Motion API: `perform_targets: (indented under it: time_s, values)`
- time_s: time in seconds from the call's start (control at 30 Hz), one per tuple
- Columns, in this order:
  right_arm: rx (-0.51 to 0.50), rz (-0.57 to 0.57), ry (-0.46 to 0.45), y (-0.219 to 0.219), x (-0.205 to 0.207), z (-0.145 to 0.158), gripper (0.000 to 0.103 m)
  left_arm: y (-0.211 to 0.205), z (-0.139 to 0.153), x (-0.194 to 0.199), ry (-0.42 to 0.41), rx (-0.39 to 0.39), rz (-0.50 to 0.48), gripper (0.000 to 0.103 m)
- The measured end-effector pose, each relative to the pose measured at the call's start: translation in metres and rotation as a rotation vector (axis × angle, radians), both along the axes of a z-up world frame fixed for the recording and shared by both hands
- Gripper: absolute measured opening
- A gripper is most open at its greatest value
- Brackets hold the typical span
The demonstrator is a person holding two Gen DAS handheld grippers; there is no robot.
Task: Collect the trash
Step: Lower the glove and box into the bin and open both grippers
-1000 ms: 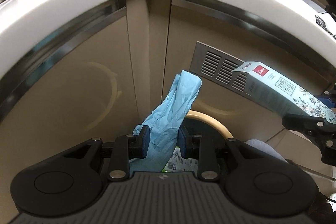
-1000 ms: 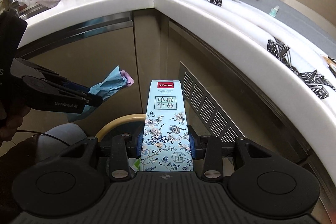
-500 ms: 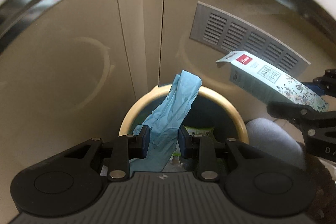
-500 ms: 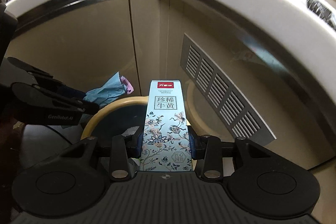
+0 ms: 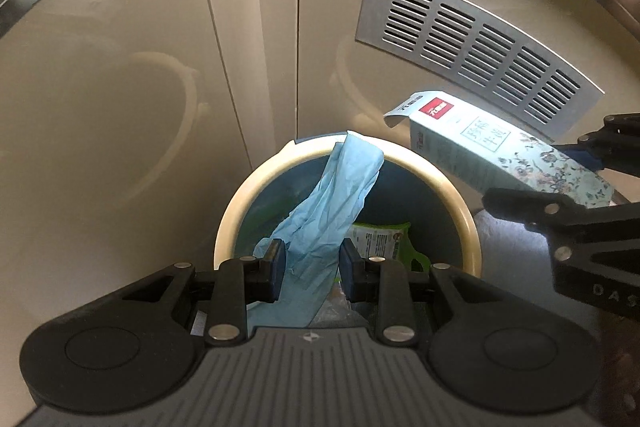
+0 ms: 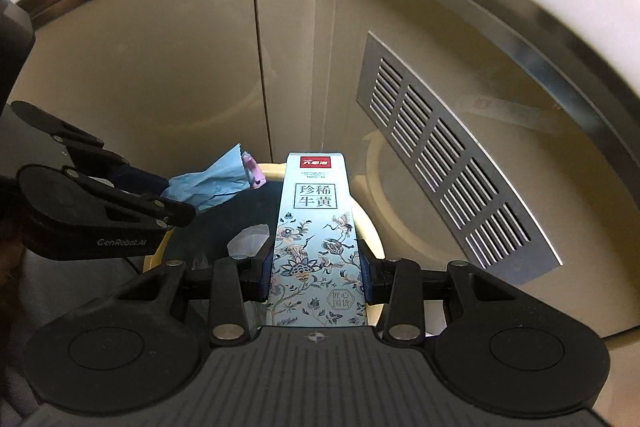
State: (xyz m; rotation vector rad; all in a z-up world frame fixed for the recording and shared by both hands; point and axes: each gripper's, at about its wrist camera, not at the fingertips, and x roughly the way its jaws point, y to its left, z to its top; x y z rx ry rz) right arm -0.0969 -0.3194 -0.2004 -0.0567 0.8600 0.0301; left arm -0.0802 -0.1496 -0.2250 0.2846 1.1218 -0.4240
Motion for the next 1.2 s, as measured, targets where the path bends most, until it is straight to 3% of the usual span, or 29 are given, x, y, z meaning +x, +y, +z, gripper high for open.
perform_targets:
  time_s: [0.43, 0.7, 0.77, 0.8, 0.83, 0.87, 0.9, 1.03, 1.2]
  values:
    - [-0.003, -0.012, 0.089, -0.002, 0.022, -0.026, 0.042, -0.004, -0.035, 0.014, 0.06, 0.042, 0.01, 0.032]
    - [-0.032, -0.018, 0.105, -0.001, 0.032, -0.037, 0.042, -0.011, -0.048, 0.018, 0.046, 0.092, 0.003, 0.033]
    - [-0.035, -0.022, 0.112, -0.002, 0.034, -0.038, 0.044, -0.012, -0.051, 0.02, 0.031, 0.111, 0.005, 0.04]
    - [-0.034, -0.025, 0.116, -0.002, 0.035, -0.039, 0.049, -0.012, -0.052, 0.019, 0.022, 0.12, 0.002, 0.058]
    - [-0.032, -0.029, 0.117, -0.004, 0.034, -0.039, 0.06, -0.013, -0.052, 0.019, 0.015, 0.124, -0.009, 0.088]
    - [-0.03, -0.034, 0.113, -0.004, 0.034, -0.039, 0.072, -0.014, -0.051, 0.018, 0.004, 0.126, -0.017, 0.099]
    - [-0.031, -0.038, 0.103, -0.005, 0.032, -0.037, 0.076, -0.014, -0.049, 0.016, -0.015, 0.124, -0.022, 0.103]
    - [-0.036, -0.04, 0.057, -0.005, 0.017, -0.023, 0.088, -0.012, -0.043, 0.007, -0.031, 0.141, -0.059, 0.103]
    - [-0.043, -0.034, -0.029, 0.0, -0.018, -0.002, 0.095, -0.003, -0.029, -0.014, -0.069, 0.128, -0.065, 0.103]
